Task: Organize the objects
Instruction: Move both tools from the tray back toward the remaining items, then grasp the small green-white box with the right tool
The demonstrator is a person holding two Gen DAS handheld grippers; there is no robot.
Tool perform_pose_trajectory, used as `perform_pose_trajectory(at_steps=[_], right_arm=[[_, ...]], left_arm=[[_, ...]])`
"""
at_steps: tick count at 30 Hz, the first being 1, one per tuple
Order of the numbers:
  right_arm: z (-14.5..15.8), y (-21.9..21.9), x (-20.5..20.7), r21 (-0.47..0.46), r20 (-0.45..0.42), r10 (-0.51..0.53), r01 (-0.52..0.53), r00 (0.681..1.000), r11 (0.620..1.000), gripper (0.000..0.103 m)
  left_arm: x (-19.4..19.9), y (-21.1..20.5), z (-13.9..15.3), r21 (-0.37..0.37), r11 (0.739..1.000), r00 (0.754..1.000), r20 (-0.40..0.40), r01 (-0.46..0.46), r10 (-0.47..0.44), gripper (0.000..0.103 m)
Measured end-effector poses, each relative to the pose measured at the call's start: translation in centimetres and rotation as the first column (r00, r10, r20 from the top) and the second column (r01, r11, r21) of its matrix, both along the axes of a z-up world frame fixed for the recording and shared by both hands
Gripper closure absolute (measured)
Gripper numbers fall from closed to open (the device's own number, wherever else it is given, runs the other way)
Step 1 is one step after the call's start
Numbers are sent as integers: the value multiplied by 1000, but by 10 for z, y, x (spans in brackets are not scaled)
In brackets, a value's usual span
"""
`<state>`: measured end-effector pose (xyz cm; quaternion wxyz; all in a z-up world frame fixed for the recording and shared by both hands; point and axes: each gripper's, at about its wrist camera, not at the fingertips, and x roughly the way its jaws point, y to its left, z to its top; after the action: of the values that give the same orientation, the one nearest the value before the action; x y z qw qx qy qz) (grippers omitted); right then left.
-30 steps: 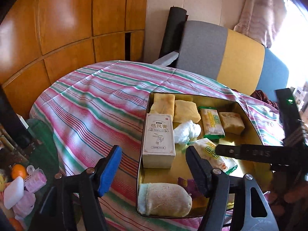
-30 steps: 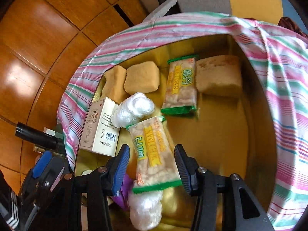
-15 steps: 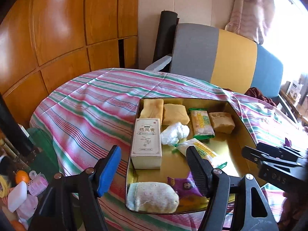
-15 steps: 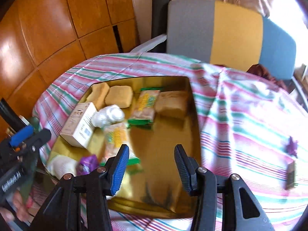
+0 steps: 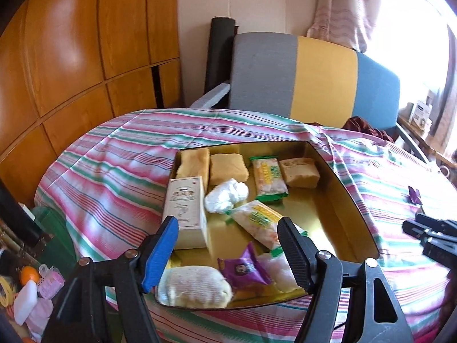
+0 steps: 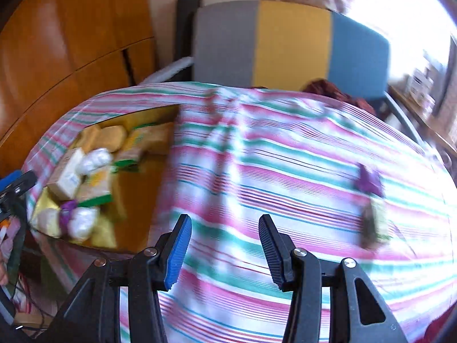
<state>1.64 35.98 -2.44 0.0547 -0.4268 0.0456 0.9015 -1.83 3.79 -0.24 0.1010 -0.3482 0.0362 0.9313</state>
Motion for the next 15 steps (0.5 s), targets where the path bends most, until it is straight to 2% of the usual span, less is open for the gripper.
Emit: perform_pose_trajectory(at_steps=[5,10,15], right_arm=[[-1,70,16,-15,31,-152,153,988,988,53],[-2,139,38,-55,66,-330,334,942,941,52],[-7,179,47,-80,102,-418,426,903,901,52]], left_arm=[[5,16,1,-10,999,999,-4,45,-45,28],[5,28,-3,-19,998,998,7,65,-65,28],[6,35,-8,-31,996,996,22,82,-82,28]])
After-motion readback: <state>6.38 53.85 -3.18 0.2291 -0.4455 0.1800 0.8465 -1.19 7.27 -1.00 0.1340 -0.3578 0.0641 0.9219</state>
